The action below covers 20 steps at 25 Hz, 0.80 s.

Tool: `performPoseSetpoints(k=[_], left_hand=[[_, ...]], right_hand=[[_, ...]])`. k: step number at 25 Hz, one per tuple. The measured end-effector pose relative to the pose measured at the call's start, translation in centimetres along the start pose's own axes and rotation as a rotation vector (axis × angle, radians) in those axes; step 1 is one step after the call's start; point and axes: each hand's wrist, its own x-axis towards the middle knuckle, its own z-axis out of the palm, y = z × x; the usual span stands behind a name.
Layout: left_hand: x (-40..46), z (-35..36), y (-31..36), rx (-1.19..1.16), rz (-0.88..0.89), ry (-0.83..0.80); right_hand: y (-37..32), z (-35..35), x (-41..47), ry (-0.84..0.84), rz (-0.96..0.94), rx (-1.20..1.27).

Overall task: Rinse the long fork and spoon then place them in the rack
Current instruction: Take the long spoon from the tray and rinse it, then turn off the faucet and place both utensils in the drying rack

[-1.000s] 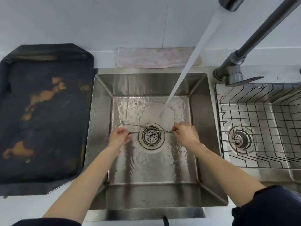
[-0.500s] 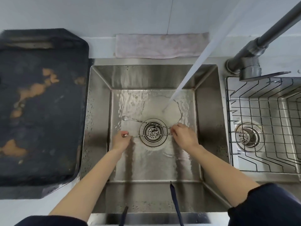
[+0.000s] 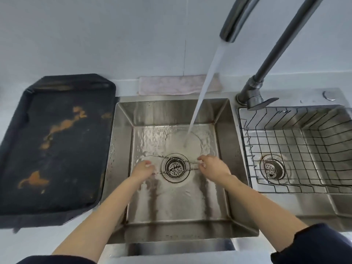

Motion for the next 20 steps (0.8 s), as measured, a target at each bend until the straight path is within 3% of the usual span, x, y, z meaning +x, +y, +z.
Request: performPoseSetpoints(k=[11,17,20], left_hand=[[-11.0,-4.6,11.1,0.403,0.631,0.173],[-16.1,-6.2,18.7,0.399,0.847,0.343],[-18.4,-5.9,22.0,0.27,0.941,0.413]], right_hand=[[0.0,-7.7,-7.4,0.233,-0.111,-0.095],[2.3,-11.2,-10.1,0.401,-0.101,-0.066],[3.8,-12.9,-10.6,0.483,-0.098,-0.007]])
